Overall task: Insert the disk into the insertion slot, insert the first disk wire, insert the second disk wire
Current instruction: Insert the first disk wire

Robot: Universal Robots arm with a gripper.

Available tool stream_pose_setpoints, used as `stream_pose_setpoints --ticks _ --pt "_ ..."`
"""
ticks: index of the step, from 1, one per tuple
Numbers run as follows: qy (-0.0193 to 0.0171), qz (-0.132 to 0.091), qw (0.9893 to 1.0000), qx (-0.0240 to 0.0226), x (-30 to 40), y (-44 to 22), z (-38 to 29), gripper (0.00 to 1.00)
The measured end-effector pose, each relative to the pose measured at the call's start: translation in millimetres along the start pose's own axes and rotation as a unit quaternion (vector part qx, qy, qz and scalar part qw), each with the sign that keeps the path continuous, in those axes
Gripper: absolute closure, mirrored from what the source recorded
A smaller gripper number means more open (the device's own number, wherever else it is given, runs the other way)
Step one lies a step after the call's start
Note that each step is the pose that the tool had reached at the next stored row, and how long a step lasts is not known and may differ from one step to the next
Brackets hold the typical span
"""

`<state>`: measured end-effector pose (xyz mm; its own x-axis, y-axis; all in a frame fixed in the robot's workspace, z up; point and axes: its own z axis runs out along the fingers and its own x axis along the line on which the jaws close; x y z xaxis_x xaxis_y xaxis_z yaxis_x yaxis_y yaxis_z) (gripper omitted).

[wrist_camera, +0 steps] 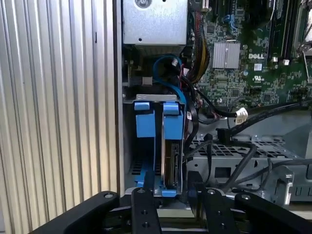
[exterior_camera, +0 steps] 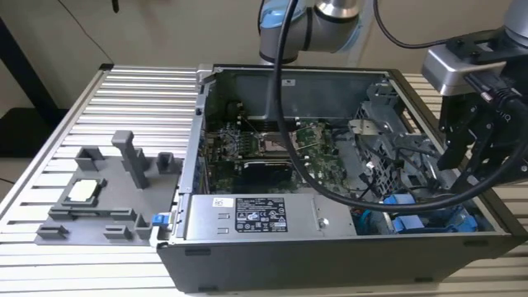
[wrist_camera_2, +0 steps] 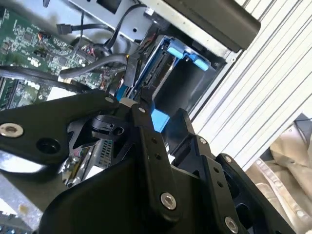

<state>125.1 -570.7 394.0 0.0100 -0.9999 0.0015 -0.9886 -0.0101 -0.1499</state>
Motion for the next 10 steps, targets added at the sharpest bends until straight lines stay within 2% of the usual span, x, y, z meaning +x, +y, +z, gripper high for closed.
stream_pose_setpoints --ticks 3,4,7,10 --pt "0.0001 -0.001 0.9997 0.0258 -0.3 1.2 -0.1 0.59" --pt "-0.0001 -0.001 0.9996 0.0290 -0.2 1.3 -0.3 0.59" --pt "-0.0005 -0.002 0.9995 0.0320 -0.9 1.5 -1.6 0.59" --pt "0.0000 -0.003 0.9995 0.0322 -6.5 3.3 -2.0 0.59"
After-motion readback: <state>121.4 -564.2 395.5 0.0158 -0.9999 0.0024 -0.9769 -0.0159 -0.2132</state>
